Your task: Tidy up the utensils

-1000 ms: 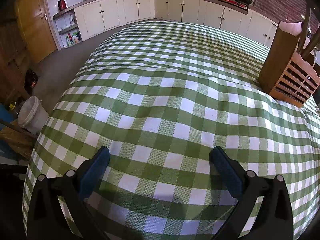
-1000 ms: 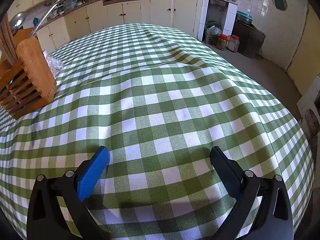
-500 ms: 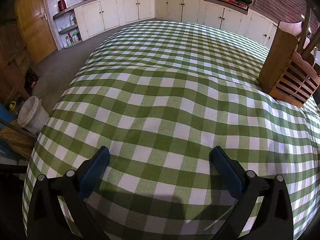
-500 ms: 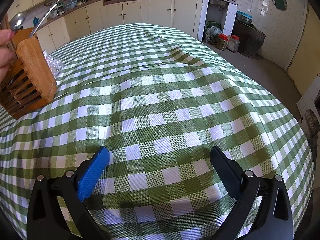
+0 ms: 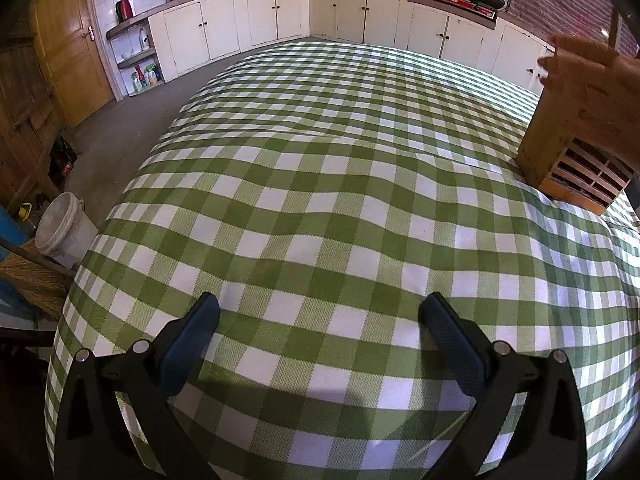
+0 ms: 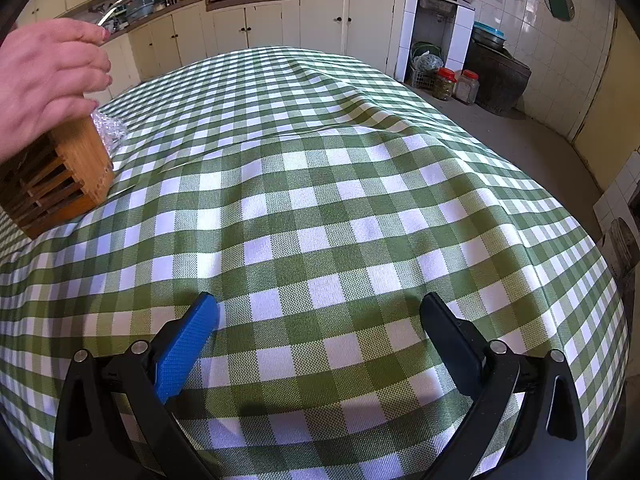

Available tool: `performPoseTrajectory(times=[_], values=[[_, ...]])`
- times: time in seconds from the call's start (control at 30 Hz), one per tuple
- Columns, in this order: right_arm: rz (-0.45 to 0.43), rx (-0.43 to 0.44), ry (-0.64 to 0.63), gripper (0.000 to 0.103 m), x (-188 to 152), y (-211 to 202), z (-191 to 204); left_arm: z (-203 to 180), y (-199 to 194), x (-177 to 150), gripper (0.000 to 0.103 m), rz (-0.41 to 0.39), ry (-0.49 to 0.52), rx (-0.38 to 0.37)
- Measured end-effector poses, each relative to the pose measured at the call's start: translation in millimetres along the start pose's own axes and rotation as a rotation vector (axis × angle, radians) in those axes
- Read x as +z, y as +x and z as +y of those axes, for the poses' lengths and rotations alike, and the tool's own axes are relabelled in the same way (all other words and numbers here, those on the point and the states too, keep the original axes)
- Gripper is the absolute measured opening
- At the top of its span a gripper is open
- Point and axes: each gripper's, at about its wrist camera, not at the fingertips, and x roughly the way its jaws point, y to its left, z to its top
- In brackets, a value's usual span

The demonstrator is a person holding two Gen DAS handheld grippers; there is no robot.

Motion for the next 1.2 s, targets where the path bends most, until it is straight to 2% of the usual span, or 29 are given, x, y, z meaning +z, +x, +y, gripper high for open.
performPoseTrajectory(times=[1.1,1.2], values=[[-0.001,0.000,0.000,0.098,-0.4,0.3,-0.3,-1.7,2.3,0.5,0.000,0.001,0.001,0.001],[0.002,-0.029,-0.002,0.098,1.5,2.6,3.7,-1.2,2.7,0.7,0.000,0.002,-0.005,0.001]])
